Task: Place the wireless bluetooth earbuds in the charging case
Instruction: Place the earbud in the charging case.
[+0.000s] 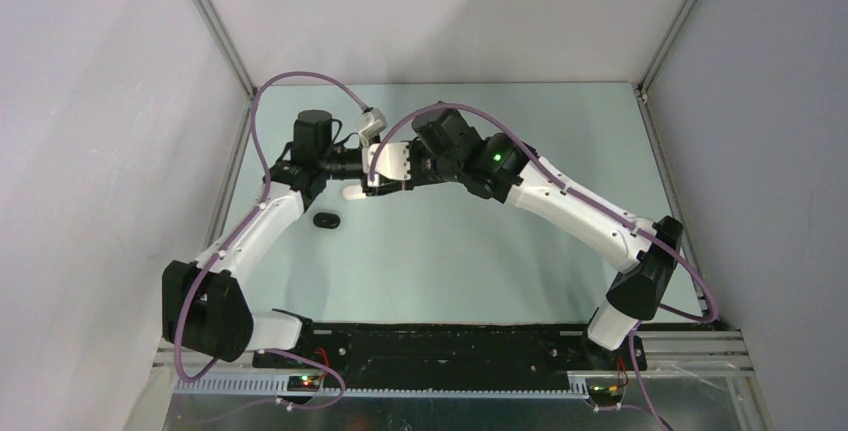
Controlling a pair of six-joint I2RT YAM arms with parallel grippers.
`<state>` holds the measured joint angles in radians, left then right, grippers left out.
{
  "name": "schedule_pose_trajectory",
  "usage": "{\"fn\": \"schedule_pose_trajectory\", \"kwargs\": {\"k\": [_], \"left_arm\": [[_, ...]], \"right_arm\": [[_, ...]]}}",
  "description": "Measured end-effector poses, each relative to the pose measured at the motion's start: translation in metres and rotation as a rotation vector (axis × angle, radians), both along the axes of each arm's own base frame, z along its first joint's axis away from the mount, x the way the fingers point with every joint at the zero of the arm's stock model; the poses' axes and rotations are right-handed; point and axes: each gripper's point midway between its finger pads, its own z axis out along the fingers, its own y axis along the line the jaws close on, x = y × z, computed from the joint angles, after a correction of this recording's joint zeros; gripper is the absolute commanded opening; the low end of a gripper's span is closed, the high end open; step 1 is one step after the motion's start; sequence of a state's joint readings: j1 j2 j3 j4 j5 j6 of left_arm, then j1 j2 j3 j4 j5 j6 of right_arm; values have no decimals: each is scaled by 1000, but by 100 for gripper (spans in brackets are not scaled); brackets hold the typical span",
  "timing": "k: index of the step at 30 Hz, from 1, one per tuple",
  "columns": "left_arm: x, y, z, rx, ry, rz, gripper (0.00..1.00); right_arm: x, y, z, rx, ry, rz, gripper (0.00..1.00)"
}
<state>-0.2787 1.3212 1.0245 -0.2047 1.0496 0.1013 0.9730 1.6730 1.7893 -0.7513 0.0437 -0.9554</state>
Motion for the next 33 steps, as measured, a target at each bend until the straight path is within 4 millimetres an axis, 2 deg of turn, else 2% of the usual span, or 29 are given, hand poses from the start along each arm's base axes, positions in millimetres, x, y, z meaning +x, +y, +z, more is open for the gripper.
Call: {"fn": "schedule_pose_trajectory", "kwargs": {"k": [14,23,33], "left_arm": [[5,-2,8,-32,-50,-10,0],[6,-3,0,-64,-48,-1,0],[10,-3,6,-136,-65,9,0]], "right_arm": [[2,-1,4,5,9,-7,8],[2,-1,-4,-17,28,-11,11],[1,-1,-4,-16,27,-16,22]]}}
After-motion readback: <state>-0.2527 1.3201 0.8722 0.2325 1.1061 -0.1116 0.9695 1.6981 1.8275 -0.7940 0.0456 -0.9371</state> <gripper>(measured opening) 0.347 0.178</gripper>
